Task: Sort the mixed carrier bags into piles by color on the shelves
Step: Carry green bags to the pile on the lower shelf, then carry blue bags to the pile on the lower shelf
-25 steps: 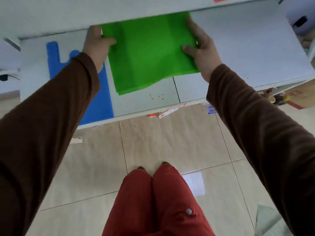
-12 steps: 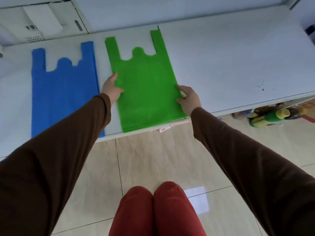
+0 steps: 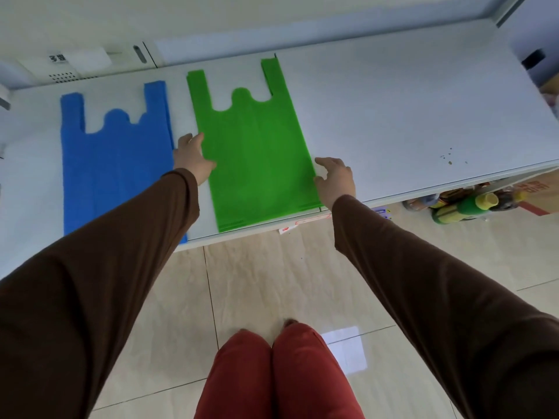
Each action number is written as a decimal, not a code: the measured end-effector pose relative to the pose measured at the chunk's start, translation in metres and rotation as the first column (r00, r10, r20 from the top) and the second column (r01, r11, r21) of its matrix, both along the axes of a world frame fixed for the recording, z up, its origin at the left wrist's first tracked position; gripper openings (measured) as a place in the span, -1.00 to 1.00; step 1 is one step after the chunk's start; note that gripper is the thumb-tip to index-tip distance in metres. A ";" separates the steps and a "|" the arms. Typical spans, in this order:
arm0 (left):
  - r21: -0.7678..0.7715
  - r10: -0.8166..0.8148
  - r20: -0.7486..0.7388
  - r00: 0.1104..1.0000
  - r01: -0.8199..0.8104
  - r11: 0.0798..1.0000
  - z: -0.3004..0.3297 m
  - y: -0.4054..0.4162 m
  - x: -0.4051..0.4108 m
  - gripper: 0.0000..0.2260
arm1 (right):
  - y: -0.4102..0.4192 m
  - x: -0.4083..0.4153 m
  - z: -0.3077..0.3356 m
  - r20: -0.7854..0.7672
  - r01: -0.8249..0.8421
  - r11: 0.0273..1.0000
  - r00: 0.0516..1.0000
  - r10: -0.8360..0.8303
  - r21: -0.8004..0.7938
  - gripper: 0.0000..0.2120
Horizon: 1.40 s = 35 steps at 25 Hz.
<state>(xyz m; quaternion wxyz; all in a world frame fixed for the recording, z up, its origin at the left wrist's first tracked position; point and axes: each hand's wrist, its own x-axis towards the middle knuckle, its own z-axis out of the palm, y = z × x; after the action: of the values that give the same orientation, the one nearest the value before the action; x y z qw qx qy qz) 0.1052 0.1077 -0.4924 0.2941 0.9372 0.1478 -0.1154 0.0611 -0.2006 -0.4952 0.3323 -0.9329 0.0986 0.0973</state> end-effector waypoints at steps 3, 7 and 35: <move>0.019 -0.072 -0.002 0.997 0.072 0.997 0.045 -0.003 -0.029 -0.39 | -0.012 -0.031 0.038 -0.043 -0.024 1.000 0.999 0.024 -0.020 -0.55; 0.021 -0.212 0.036 0.977 0.211 0.977 0.141 -0.030 -0.093 -0.43 | -0.027 -0.086 0.120 -0.002 -0.068 0.998 0.998 0.068 -0.015 -0.58; 0.059 -0.040 0.259 0.965 0.025 0.998 0.468 -0.151 -0.036 -0.48 | -0.131 0.018 0.461 0.395 -0.316 0.948 0.876 0.276 0.037 -0.59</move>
<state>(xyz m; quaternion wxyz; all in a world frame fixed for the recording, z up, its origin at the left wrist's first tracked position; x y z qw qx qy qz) 0.0694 -0.0431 -0.0246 0.2831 0.9543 0.0957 0.0080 0.0787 -0.3315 -0.0346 0.3726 -0.9199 -0.1175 -0.0332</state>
